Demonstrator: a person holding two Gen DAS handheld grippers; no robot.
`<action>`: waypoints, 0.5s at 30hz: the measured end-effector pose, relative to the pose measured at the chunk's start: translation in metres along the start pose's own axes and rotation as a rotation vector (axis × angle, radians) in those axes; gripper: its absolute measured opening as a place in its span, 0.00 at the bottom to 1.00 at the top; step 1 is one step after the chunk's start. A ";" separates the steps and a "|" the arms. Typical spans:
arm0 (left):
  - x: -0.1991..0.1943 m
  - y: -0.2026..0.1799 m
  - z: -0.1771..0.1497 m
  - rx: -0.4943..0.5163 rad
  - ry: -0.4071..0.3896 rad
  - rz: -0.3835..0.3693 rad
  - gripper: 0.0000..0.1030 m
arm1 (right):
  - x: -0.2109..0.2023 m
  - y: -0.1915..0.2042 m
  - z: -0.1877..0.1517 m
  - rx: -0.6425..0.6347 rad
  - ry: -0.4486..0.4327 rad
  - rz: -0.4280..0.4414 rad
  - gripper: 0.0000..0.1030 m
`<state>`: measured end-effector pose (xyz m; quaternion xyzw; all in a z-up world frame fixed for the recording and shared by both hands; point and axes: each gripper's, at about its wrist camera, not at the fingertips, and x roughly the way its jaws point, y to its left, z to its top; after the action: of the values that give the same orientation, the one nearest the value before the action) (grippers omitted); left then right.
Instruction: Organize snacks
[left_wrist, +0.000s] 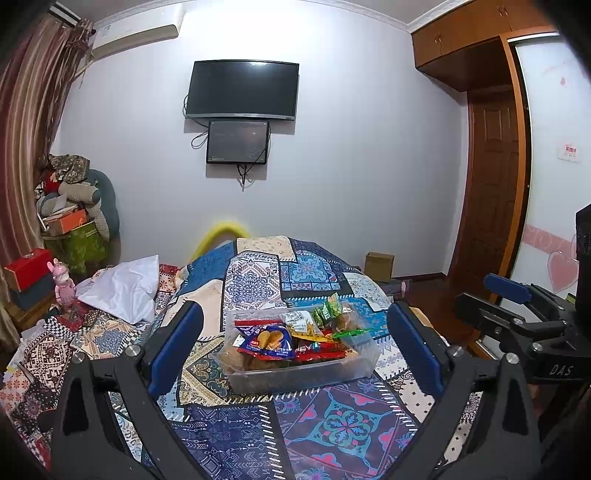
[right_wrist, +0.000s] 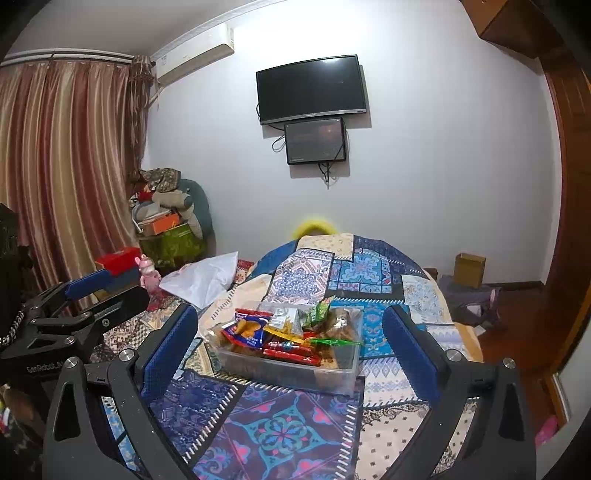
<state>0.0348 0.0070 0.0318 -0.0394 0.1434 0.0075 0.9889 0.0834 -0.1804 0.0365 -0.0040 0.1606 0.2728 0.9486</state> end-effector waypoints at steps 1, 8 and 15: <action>0.000 0.000 0.000 0.000 -0.001 0.000 0.98 | 0.000 0.000 0.000 0.001 0.001 0.000 0.97; 0.002 0.003 -0.002 -0.006 0.006 0.005 0.98 | 0.001 -0.001 0.000 0.003 0.001 0.000 0.98; 0.002 0.003 -0.002 -0.008 0.009 0.005 0.98 | 0.000 -0.001 0.000 0.003 0.002 -0.004 0.98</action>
<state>0.0360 0.0101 0.0290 -0.0429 0.1478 0.0104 0.9880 0.0841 -0.1812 0.0369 -0.0032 0.1621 0.2709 0.9489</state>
